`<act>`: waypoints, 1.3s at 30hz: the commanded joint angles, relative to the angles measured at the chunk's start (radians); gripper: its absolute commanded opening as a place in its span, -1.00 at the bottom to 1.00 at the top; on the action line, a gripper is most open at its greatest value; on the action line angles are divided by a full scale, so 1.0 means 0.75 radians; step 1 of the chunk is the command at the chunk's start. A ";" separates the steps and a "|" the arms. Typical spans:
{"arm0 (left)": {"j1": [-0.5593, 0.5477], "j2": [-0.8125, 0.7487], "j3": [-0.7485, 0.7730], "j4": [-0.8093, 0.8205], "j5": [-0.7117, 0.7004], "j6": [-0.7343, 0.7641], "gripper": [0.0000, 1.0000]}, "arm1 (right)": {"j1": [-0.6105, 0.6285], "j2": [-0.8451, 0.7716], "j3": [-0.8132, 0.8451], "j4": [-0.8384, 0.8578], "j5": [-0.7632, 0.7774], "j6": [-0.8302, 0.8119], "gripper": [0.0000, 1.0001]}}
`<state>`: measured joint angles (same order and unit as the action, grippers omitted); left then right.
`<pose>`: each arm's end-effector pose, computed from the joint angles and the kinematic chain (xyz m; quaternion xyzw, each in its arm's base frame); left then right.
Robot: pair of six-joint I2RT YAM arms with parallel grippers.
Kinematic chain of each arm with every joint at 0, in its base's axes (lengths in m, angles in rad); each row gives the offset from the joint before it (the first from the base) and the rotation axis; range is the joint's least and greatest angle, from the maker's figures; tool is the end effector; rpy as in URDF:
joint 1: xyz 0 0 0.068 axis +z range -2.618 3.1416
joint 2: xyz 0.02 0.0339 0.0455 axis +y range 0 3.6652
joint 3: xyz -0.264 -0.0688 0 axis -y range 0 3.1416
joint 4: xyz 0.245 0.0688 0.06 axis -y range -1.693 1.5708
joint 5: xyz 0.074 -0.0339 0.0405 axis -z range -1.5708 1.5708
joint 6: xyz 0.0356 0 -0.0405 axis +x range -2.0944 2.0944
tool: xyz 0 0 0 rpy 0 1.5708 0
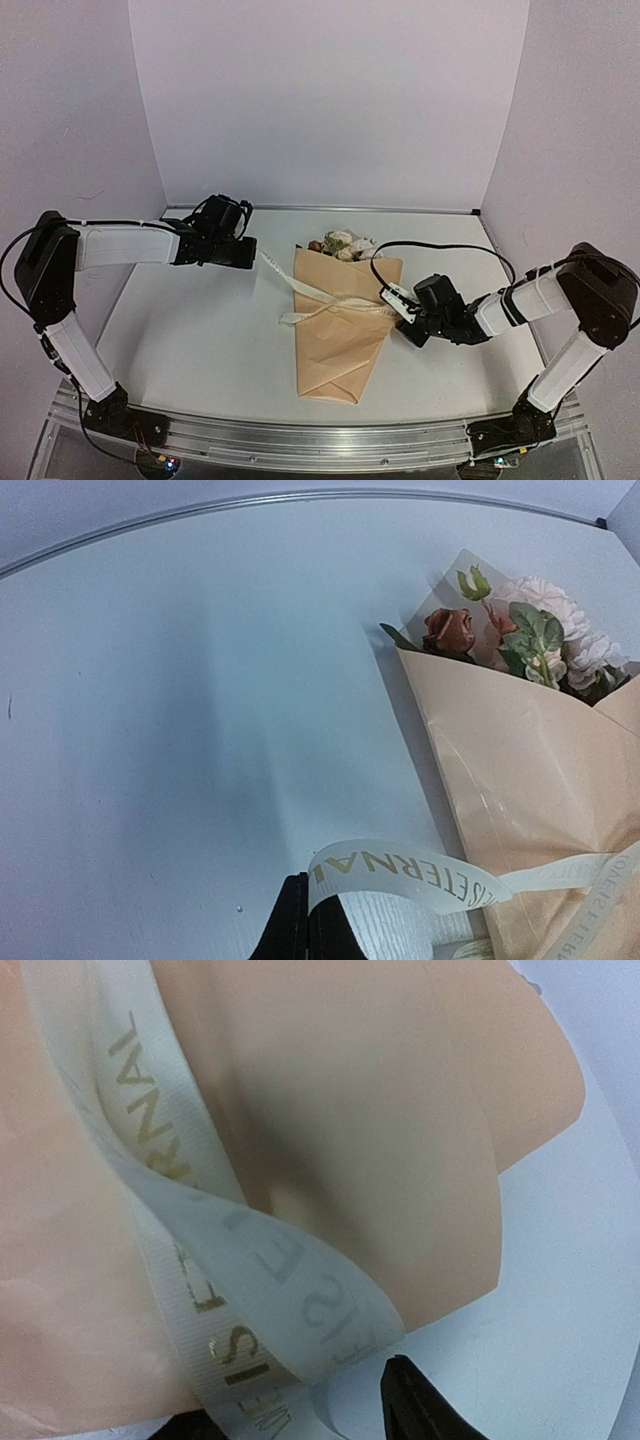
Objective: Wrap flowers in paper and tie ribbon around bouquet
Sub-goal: Tie the folded bouquet at the center of the board.
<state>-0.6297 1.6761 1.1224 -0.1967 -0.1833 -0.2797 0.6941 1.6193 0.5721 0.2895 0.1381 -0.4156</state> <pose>0.3008 -0.2111 0.2239 0.1231 0.9056 -0.0990 0.3936 0.2234 0.1796 0.1199 -0.4595 0.7932 -0.0080 0.3995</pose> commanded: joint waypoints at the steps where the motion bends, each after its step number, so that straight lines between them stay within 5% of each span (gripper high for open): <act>1: 0.035 -0.074 -0.017 -0.057 -0.009 -0.108 -1.00 | -0.007 -0.044 -0.059 0.059 0.114 0.020 -0.19; 9: 0.068 -0.146 -0.108 -0.077 -0.033 -0.233 -1.00 | -0.010 -0.066 -0.086 0.102 0.173 0.074 -1.00; 18: 0.177 -0.210 -0.211 -0.111 -0.126 -0.439 -1.00 | -0.011 -0.107 -0.064 0.046 0.334 0.102 -1.00; 32: 0.403 -0.261 -0.404 -0.067 -0.003 -0.621 -1.00 | -0.080 -0.300 0.057 -0.638 0.429 0.414 -1.00; 39: 0.515 -0.243 -0.486 -0.005 0.113 -0.684 -1.00 | -0.221 -0.309 0.261 -1.140 0.268 0.743 -1.00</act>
<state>-0.3074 1.5068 0.7879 -0.2497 -0.1503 -0.7428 0.5783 1.3963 0.6438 -0.2833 0.3782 -0.0521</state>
